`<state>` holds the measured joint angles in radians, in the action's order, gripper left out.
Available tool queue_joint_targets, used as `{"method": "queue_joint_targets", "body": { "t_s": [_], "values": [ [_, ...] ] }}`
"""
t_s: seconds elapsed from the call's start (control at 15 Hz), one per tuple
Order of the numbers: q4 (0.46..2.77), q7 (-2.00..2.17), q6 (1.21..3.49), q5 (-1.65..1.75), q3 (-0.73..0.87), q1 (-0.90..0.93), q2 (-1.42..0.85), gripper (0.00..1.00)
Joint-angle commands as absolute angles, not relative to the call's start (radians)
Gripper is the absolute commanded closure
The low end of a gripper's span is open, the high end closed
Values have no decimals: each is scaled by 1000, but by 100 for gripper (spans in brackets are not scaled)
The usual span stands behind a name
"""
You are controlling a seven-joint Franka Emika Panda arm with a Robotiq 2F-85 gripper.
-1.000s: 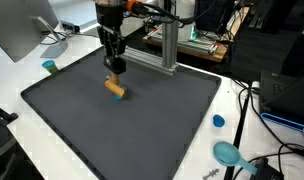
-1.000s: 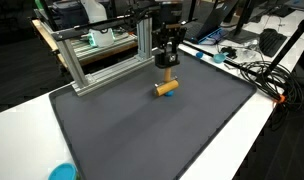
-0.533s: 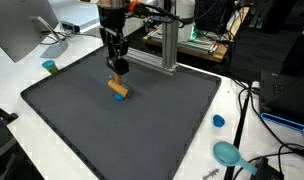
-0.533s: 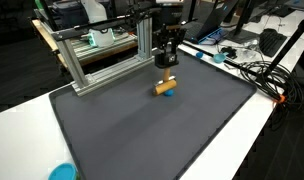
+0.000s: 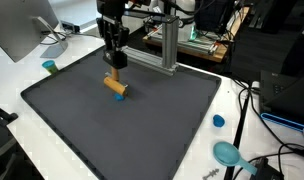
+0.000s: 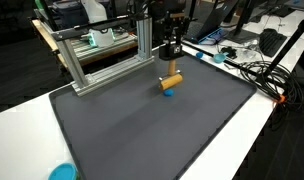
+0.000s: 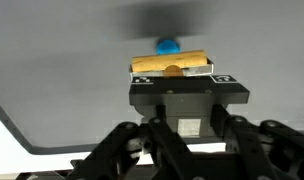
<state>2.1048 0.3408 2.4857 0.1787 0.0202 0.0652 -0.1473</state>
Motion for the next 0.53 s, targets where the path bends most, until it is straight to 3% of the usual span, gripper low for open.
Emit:
{"method": "queue_joint_targets", "body": {
  "t_s": [0.0, 0.47],
  "values": [
    [2106, 358, 2491, 206, 23, 70, -140, 79],
    [2090, 358, 2503, 191, 30, 69, -197, 79]
  ]
}}
